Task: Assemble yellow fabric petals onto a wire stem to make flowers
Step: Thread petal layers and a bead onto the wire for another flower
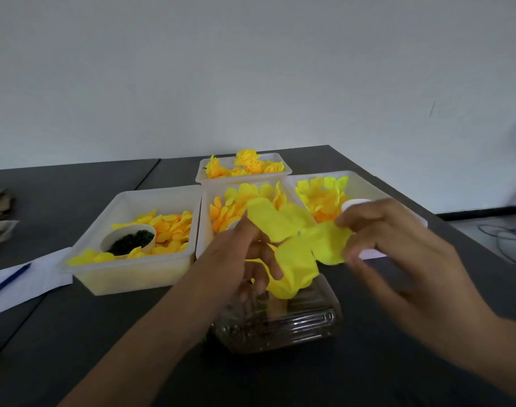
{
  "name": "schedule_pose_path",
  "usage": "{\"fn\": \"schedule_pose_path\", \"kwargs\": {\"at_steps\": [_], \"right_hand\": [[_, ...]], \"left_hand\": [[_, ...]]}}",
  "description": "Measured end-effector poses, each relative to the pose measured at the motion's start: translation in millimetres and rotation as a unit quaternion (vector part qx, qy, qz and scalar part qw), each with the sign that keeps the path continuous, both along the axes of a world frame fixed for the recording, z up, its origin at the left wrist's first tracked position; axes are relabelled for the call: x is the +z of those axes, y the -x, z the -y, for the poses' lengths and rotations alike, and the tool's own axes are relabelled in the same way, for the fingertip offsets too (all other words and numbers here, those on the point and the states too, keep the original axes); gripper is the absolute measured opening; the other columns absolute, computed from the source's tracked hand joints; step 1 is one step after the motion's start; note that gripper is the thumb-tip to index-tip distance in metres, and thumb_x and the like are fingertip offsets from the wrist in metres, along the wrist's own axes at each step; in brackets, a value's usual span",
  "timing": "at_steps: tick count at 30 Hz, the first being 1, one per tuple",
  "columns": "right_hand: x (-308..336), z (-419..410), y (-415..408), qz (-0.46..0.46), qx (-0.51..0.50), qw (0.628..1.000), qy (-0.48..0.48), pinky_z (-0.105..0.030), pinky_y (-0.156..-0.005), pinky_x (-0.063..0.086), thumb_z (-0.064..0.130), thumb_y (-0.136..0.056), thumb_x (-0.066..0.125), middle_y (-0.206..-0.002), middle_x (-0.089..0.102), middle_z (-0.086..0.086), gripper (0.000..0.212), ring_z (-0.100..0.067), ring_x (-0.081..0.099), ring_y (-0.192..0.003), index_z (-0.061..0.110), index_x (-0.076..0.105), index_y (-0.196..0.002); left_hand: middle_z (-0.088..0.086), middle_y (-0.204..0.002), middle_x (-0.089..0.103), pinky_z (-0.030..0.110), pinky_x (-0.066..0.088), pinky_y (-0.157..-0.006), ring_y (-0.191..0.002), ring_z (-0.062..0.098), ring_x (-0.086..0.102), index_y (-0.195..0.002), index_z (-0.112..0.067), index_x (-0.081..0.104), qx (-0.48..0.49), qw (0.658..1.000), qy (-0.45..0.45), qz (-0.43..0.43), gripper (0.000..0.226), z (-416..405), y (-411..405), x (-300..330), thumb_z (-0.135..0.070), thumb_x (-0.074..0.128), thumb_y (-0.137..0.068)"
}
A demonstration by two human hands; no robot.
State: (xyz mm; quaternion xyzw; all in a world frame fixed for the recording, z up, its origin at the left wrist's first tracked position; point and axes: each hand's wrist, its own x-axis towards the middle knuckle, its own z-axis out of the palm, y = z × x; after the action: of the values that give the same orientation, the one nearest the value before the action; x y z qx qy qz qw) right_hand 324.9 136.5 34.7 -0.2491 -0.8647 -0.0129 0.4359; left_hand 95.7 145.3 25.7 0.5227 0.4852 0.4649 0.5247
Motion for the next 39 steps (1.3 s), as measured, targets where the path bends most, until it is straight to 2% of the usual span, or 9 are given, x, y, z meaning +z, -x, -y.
{"fn": "schedule_pose_path", "kwargs": {"at_steps": [3,6,9,13,18,22,26,33,39], "right_hand": [[-11,9,-1,0.034,0.002,0.999,-0.008,-0.023,-0.081,0.042,0.007,-0.093,0.055,-0.115,0.053,-0.001,0.011,-0.015,0.056,-0.103,0.011,0.059,-0.084],[-14,9,-4,0.058,-0.005,0.998,-0.011,-0.022,-0.079,0.041,0.014,-0.096,0.05,-0.119,0.05,0.002,0.009,-0.014,0.055,-0.099,0.016,0.056,-0.089],[-13,7,-7,0.077,-0.013,0.997,-0.011,-0.022,-0.077,0.041,0.017,-0.098,0.047,-0.122,0.048,0.005,0.008,-0.016,0.055,-0.096,0.021,0.052,-0.093],[-11,4,-7,0.084,-0.017,0.996,-0.011,-0.022,-0.074,0.04,0.017,-0.097,0.047,-0.121,0.047,0.004,0.009,-0.015,0.054,-0.094,0.022,0.051,-0.092],[-12,4,-2,-0.028,0.042,0.994,0.101,-0.03,-0.08,0.049,0.02,-0.091,0.055,-0.118,0.055,-0.001,0.011,-0.023,0.058,-0.107,0.015,0.059,-0.101],[-16,2,13,-0.276,0.154,0.859,0.404,-0.043,-0.065,0.056,0.037,-0.09,0.065,-0.102,0.061,-0.018,0.041,-0.037,0.067,-0.077,0.013,0.049,-0.119],[-18,-16,19,-0.293,0.127,0.774,0.547,-0.028,-0.05,0.043,0.047,-0.079,0.051,-0.079,0.06,-0.023,0.054,-0.022,0.053,-0.055,-0.004,0.057,-0.096],[-6,-31,24,-0.227,0.075,0.837,0.493,-0.018,-0.047,0.034,0.047,-0.094,0.041,-0.06,0.048,-0.01,0.05,-0.018,0.034,-0.048,0.012,0.052,-0.06],[9,-49,35,-0.243,0.051,0.795,0.554,-0.019,-0.042,0.027,0.046,-0.098,0.039,-0.056,0.048,-0.005,0.051,-0.015,0.031,-0.044,0.013,0.055,-0.063]], "left_hand": [[0.004,-0.044,0.053,0.021,0.032,-0.037,-0.031,0.011,0.042,-0.067,-0.011,0.06,0.04,0.999,0.011,-0.034,0.047,0,-4,-5,-0.053,0.049,-0.083],[0.0,-0.038,0.05,0.019,0.032,-0.037,-0.029,0.009,0.04,-0.047,-0.021,0.063,0.058,0.998,0.022,-0.031,0.079,4,-6,-1,-0.093,0.033,-0.06],[-0.001,-0.041,0.05,0.019,0.039,-0.044,-0.036,0.01,0.046,-0.043,-0.021,0.056,0.047,0.994,-0.014,-0.097,0.086,12,-4,5,-0.101,0.024,-0.041],[-0.007,-0.041,0.044,0.008,0.033,-0.042,-0.034,0.0,0.037,-0.049,-0.015,0.053,0.014,0.979,-0.118,-0.164,0.062,22,-3,6,-0.068,0.036,-0.077],[-0.002,-0.052,0.044,0.003,0.03,-0.042,-0.036,-0.004,0.042,-0.071,0.005,0.051,-0.009,0.964,-0.196,-0.18,0.05,24,-3,7,-0.044,0.051,-0.084],[-0.011,-0.05,0.044,0.02,0.049,-0.054,-0.046,-0.003,0.052,-0.067,-0.013,0.055,0.005,0.961,-0.206,-0.186,0.037,19,-2,8,-0.045,0.051,-0.086],[-0.015,-0.046,0.044,0.057,0.056,-0.079,-0.048,-0.004,0.051,-0.064,-0.031,0.06,0.004,0.966,-0.188,-0.179,0.028,16,1,10,-0.042,0.051,-0.087],[-0.014,-0.05,0.045,0.01,0.04,-0.052,-0.05,-0.002,0.053,-0.073,-0.012,0.063,0.007,0.961,-0.213,-0.175,0.036,-1,9,11,-0.045,0.051,-0.082],[-0.006,-0.049,0.034,0.013,0.03,-0.043,-0.042,0.005,0.028,-0.074,0.006,0.047,-0.033,0.978,-0.158,-0.134,0.047,-24,18,14,-0.04,0.053,-0.084]]}}
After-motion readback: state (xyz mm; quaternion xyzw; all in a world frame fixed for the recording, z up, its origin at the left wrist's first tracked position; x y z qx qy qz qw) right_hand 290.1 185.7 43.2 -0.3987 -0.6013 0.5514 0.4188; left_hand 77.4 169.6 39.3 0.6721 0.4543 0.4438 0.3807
